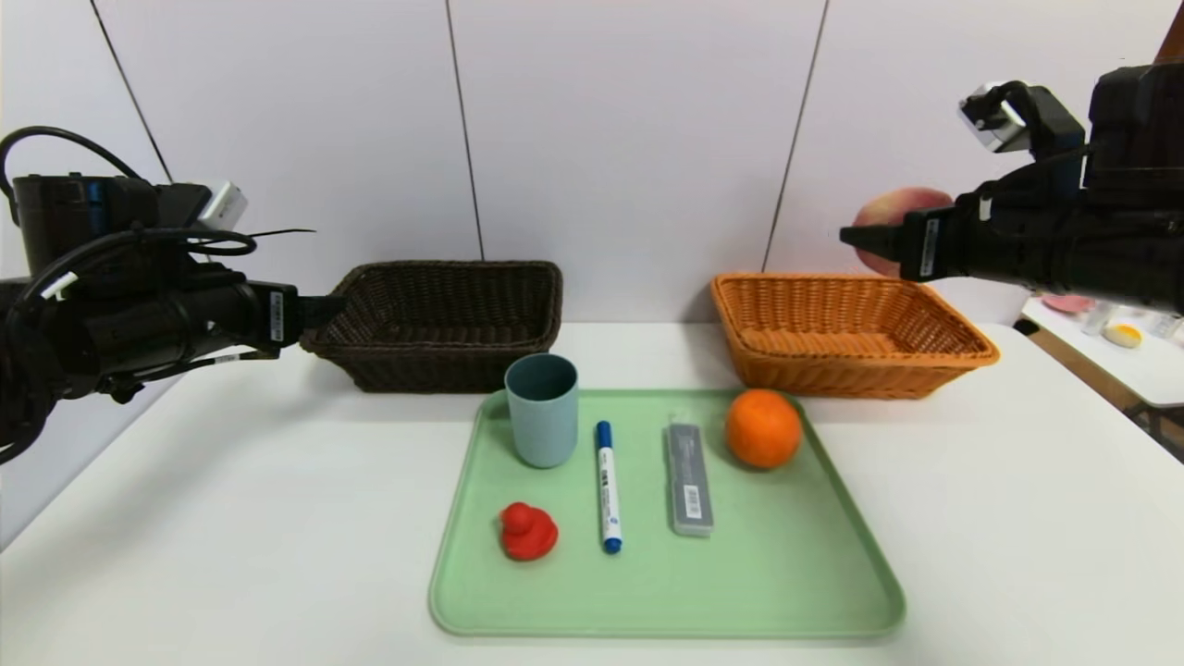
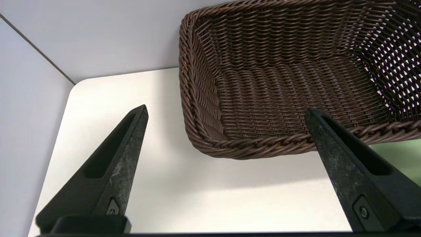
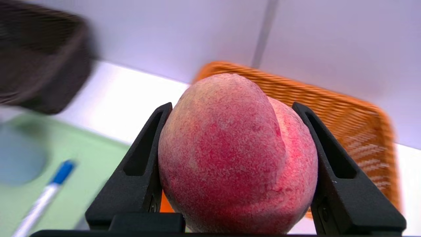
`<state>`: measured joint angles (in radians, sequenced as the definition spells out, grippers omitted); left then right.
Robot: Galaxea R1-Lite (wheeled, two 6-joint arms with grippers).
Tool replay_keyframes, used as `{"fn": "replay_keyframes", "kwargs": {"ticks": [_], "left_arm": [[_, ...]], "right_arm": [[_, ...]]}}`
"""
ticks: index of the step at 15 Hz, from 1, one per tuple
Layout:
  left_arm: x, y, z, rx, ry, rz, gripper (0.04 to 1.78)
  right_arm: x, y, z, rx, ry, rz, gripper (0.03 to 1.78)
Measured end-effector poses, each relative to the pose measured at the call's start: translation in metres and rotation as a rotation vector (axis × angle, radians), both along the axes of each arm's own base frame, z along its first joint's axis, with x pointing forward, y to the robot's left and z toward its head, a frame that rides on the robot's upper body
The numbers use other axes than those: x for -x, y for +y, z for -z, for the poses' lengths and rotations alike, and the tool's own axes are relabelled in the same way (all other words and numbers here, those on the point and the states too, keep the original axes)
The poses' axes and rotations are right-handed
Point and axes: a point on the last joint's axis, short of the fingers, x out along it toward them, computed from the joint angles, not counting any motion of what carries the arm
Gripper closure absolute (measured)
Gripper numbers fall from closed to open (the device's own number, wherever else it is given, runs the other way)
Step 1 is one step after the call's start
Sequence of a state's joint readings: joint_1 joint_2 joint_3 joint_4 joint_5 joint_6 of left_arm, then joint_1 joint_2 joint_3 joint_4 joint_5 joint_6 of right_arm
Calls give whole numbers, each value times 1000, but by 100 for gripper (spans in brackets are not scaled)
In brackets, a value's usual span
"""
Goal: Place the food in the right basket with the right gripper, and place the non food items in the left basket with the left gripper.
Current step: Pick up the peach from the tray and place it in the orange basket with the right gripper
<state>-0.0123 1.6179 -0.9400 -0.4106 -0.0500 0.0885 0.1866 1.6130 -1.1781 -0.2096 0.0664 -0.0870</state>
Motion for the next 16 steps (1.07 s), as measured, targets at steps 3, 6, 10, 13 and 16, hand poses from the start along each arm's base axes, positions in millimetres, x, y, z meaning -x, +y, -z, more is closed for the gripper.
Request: {"fn": "replay_keyframes", "kwargs": {"ticks": [3, 6, 10, 13, 16], "left_arm": [[5, 0, 1, 0, 6, 1, 13], [8, 0, -1, 6, -2, 0, 13], [10, 0, -1, 5, -3, -2, 13], [10, 0, -1, 4, -3, -1, 13], [10, 0, 0, 3, 3, -1, 13]], "right_arm": [[-33, -33, 16, 3, 7, 114, 66], [-67, -56, 32, 9, 35, 187, 66], [-96, -68, 69, 27, 122, 221, 66], [-109, -71, 87, 32, 168, 227, 66], [-120, -72, 97, 33, 198, 226, 67]]}}
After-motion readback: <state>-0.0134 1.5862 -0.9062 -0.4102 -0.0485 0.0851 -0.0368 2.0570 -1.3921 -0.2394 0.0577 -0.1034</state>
